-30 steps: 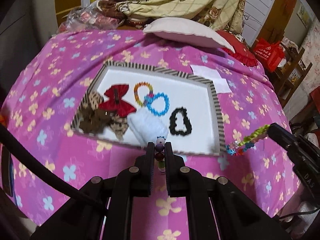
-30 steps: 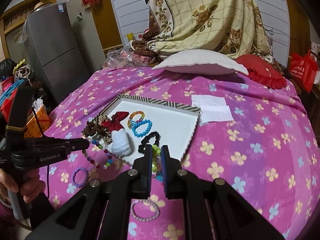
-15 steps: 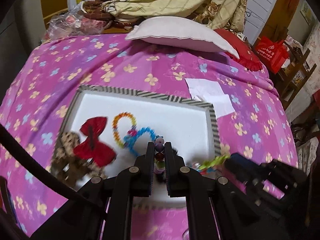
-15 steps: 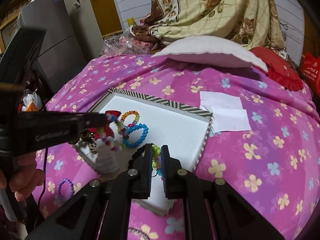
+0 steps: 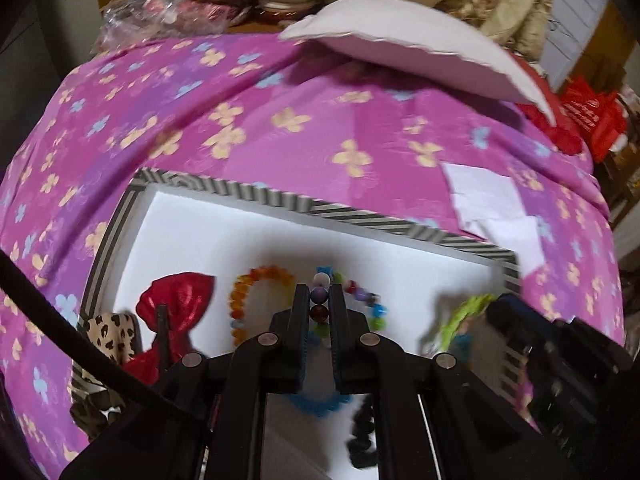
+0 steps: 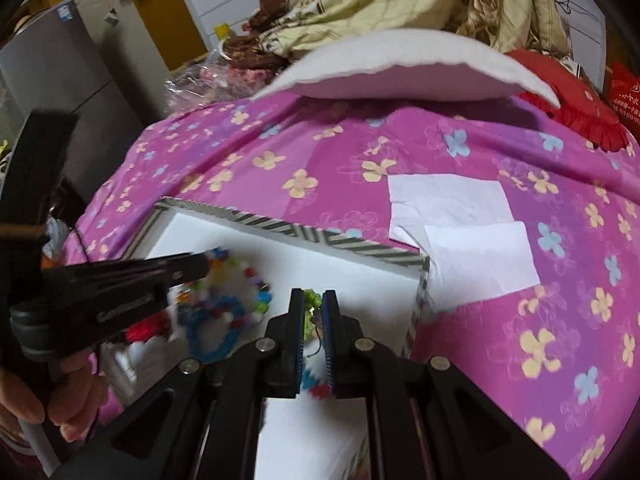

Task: Organize jewelry
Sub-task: 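Lower both bracelets into the tray and open both tools, then lift both tools away from the tray over the remaining bracelets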

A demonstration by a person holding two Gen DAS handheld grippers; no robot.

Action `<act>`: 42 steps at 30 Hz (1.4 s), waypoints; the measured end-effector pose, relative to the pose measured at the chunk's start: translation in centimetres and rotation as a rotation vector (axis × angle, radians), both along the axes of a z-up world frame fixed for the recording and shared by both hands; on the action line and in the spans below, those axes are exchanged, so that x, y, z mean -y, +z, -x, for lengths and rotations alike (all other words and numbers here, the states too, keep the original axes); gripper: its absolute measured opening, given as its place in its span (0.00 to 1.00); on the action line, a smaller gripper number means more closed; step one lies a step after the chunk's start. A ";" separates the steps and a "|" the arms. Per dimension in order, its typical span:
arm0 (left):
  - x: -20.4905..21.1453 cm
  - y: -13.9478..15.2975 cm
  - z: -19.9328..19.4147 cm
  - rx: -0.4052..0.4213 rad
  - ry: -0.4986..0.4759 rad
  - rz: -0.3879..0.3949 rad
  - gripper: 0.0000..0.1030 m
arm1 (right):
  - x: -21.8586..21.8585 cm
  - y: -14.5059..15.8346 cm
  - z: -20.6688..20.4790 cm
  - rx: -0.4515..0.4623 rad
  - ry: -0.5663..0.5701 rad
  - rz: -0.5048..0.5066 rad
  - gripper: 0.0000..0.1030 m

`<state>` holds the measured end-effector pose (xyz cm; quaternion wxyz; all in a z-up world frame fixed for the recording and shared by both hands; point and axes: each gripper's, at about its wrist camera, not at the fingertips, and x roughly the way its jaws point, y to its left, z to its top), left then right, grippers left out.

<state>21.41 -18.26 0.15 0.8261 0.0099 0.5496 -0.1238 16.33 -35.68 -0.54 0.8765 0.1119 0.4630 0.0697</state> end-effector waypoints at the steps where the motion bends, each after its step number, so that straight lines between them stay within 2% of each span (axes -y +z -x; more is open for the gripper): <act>1: -0.3 -0.3 -0.2 -0.005 0.007 -0.004 0.29 | 0.1 -0.3 -0.3 -0.003 -0.006 0.001 0.08; 9: 0.2 -1.4 -0.9 0.002 0.014 -0.020 0.29 | 0.5 -1.3 -1.6 0.022 -0.062 0.014 0.09; 14: 0.9 -1.1 -1.0 0.034 0.002 -0.029 0.29 | 0.5 -0.7 -0.5 0.022 -0.054 0.018 0.22; 19: 0.2 -0.7 -0.4 0.024 -0.005 -0.013 0.31 | 0.6 0.2 1.5 0.023 -0.046 0.003 0.35; 23: -0.6 -0.1 1.2 0.027 -0.021 -0.018 0.37 | 0.6 0.6 3.5 0.019 -0.068 0.009 0.41; 30: -2.3 1.4 5.0 0.066 -0.016 -0.040 0.38 | -1.0 1.3 7.0 0.018 -0.043 0.019 0.42; 38: -4.0 2.0 9.8 0.102 -0.012 -0.066 0.38 | -3.3 2.7 11.4 0.036 -0.033 0.050 0.49; 42: -4.9 2.3 12.4 0.126 -0.008 -0.080 0.38 | -4.1 3.0 13.3 0.040 -0.036 0.027 0.49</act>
